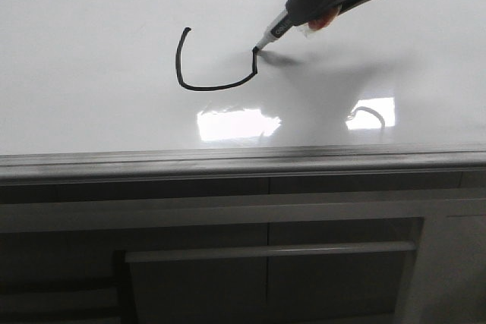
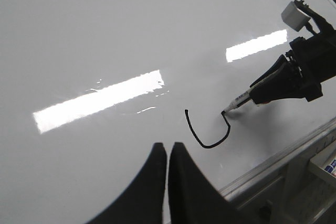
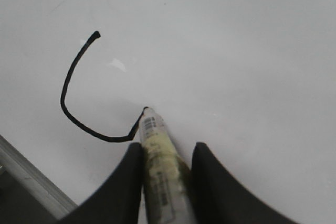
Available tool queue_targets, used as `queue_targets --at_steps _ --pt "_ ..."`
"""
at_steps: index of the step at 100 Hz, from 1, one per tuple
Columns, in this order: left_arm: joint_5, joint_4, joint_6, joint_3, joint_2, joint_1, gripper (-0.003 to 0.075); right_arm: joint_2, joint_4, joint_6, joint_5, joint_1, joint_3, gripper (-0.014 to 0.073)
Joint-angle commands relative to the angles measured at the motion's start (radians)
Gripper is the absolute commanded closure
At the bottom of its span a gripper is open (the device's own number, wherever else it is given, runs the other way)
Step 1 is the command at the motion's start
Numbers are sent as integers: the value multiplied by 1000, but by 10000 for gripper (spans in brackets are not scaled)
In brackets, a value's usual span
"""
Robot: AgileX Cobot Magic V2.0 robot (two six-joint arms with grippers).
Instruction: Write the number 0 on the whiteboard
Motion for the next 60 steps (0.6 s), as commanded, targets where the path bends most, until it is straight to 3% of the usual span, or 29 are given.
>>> queue_targets --at_steps 1,60 --pt "-75 -1 -12 -24 12 2 740 -12 -37 -4 -124 -22 -22 649" --pt "-75 -1 -12 -24 12 2 740 48 -30 -4 -44 -5 -142 649"
